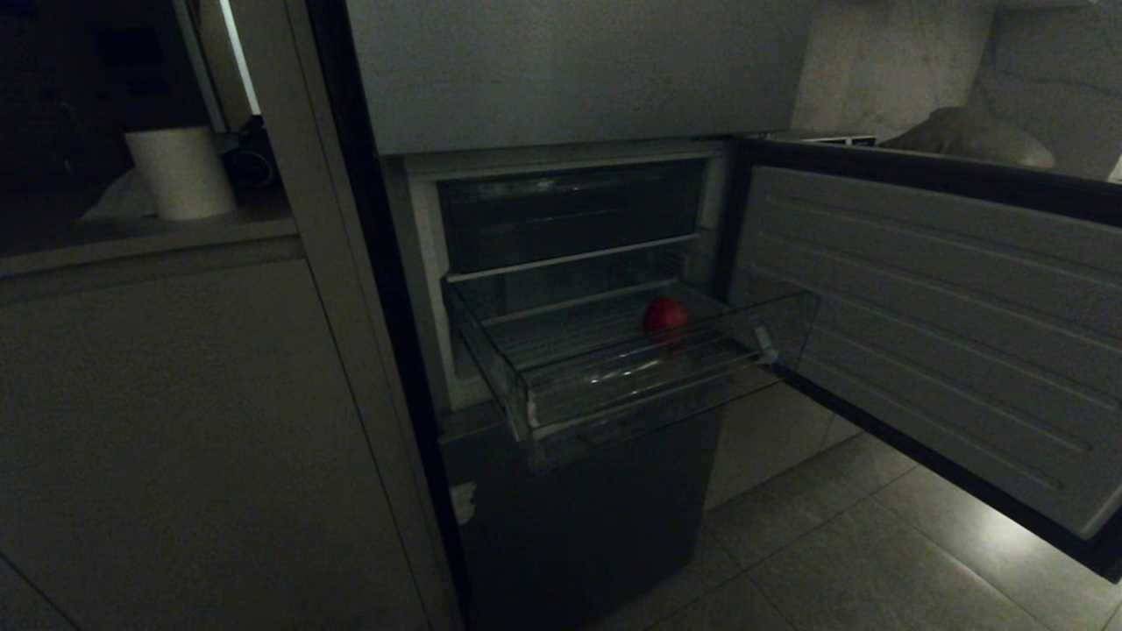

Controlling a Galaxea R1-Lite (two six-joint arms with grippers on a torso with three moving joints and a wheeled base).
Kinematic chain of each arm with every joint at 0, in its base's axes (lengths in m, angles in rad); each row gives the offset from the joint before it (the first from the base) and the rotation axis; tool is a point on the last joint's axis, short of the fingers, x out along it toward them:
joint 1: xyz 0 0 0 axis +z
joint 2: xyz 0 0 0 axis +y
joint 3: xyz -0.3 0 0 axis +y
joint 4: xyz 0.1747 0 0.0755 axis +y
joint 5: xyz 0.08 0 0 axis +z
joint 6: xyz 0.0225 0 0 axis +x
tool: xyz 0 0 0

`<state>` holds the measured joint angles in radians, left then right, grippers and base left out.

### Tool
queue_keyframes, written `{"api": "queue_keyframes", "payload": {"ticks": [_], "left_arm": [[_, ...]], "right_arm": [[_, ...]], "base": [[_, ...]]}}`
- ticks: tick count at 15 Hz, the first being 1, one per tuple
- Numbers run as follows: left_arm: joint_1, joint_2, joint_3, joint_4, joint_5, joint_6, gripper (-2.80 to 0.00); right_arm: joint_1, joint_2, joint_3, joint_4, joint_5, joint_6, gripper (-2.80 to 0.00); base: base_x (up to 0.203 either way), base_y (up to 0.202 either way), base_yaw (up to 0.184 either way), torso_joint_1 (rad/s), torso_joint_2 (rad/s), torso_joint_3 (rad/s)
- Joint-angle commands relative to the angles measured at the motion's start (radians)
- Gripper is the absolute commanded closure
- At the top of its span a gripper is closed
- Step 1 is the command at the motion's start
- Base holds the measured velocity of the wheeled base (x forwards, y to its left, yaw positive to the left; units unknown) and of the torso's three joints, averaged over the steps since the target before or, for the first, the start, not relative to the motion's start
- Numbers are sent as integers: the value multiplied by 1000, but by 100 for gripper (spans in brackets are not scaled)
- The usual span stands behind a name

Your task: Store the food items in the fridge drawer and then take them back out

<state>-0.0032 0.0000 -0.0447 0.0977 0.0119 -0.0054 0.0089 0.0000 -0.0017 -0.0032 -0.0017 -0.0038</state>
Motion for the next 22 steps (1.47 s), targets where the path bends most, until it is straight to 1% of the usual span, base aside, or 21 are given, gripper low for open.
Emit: {"api": "queue_keyframes", "payload": {"ticks": [1, 8, 11, 14, 15, 16, 22], "left_arm": [[0, 2, 0, 1, 0, -1, 0], [0, 2, 0, 1, 0, 2, 0], [0, 2, 2, -1, 0, -2, 0], [0, 2, 2, -1, 0, -4, 0], [0, 2, 2, -1, 0, -4, 0], [0, 2, 2, -1, 0, -4, 0], [0, 2, 2, 0, 0, -4, 0]], "right_arm": [[-1, -1, 0, 0, 0, -1, 0], [0, -2, 0, 0, 0, -1, 0], [0, -2, 0, 0, 0, -7, 0], [-1, -2, 1, 1, 7, -44, 0], [0, -1, 0, 3, 22, -64, 0], [-1, -1, 0, 3, 27, -66, 0], [0, -2, 1, 5, 25, -65, 0]], "base": [[0, 0, 0, 0, 0, 0], [0, 0, 0, 0, 0, 0], [166, 0, -2, 4, 0, 4], [197, 0, -2, 4, -2, 3], [174, 0, -3, 5, -2, 4], [121, 0, 3, 8, 2, -1], [0, 0, 0, 14, -30, -16]]}}
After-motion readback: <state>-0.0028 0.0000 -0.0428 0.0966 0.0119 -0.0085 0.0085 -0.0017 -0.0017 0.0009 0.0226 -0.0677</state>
